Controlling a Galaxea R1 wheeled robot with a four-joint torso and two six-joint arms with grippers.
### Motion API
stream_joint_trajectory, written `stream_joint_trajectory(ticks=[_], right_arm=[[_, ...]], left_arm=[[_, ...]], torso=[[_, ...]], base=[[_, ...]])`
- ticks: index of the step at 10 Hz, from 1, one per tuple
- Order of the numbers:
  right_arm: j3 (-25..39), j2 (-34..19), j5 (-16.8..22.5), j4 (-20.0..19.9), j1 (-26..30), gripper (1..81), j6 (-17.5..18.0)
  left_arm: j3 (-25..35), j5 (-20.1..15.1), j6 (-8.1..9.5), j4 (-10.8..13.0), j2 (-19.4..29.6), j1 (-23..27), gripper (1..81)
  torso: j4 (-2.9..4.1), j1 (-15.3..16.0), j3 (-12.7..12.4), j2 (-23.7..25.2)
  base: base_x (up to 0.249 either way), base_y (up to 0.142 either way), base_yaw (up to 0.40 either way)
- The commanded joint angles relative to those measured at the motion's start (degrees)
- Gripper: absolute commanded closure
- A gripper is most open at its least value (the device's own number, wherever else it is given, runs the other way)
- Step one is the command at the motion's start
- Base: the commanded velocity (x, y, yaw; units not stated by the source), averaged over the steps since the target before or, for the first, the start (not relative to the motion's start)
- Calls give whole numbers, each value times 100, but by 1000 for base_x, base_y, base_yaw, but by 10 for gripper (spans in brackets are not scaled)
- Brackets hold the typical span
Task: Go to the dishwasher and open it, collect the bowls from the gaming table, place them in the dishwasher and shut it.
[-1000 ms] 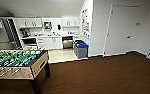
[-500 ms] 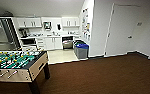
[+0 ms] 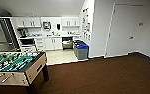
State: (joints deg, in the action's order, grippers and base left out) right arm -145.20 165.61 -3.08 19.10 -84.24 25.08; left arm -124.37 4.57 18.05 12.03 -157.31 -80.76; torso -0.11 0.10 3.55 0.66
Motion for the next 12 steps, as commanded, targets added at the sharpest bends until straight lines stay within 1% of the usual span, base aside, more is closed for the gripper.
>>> stream_joint_trajectory(ticks=[1,4,12], right_arm=[[46,-43,264,85,271,811,-29],[46,-43,264,85,262,811,-29],[54,-34,273,94,280,811,-29]], left_arm=[[114,-202,-21,71,41,328,811],[114,-202,-21,71,41,328,811],[132,-202,-21,71,59,328,811]], torso=[[0,-2,0,0],[0,0,0,0],[0,2,2,-5]], base=[[142,-84,0],[143,-84,0],[143,0,0]])
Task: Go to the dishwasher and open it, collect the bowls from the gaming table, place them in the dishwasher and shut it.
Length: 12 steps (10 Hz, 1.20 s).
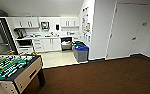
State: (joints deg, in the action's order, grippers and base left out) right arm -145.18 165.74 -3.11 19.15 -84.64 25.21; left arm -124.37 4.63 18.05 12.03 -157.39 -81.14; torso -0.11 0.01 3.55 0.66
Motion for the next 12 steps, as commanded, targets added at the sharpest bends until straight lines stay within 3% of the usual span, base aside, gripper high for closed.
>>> stream_joint_trajectory(ticks=[1,12], right_arm=[[44,-48,275,89,320,811,-42],[43,-48,267,89,320,811,-42]], left_arm=[[132,-208,-21,71,67,366,811],[132,-208,-21,62,76,366,811]], torso=[[0,2,0,0],[0,7,0,-2]], base=[[143,0,0],[143,0,0]])
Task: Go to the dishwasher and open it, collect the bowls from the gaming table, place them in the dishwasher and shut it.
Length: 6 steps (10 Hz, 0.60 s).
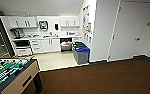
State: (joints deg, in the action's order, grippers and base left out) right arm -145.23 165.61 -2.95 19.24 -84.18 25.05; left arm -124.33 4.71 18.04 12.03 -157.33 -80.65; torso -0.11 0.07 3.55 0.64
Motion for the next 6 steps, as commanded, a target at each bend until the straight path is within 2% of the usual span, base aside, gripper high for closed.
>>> stream_joint_trajectory(ticks=[1,6], right_arm=[[48,-34,251,80,273,811,-27],[39,-34,259,71,274,811,-27]], left_arm=[[128,-216,-20,62,70,317,811],[102,-137,-20,62,61,291,811]], torso=[[0,0,0,0],[0,-7,0,5]], base=[[143,0,0],[144,0,0]])
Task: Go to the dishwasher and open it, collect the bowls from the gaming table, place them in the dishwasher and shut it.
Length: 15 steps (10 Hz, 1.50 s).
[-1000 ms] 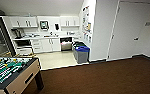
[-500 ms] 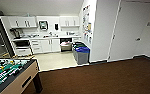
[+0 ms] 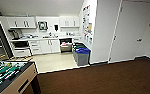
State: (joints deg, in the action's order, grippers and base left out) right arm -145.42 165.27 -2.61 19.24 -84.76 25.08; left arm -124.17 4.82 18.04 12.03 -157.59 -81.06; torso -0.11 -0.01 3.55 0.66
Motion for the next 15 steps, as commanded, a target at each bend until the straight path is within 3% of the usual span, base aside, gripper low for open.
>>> stream_joint_trajectory(ticks=[1,15], right_arm=[[59,0,217,71,323,811,-29],[94,9,217,89,323,811,-38]], left_arm=[[86,-148,-20,62,87,331,811],[86,-121,-20,106,113,322,811]], torso=[[0,1,0,2],[0,1,0,-2]], base=[[146,0,0],[152,0,0]])
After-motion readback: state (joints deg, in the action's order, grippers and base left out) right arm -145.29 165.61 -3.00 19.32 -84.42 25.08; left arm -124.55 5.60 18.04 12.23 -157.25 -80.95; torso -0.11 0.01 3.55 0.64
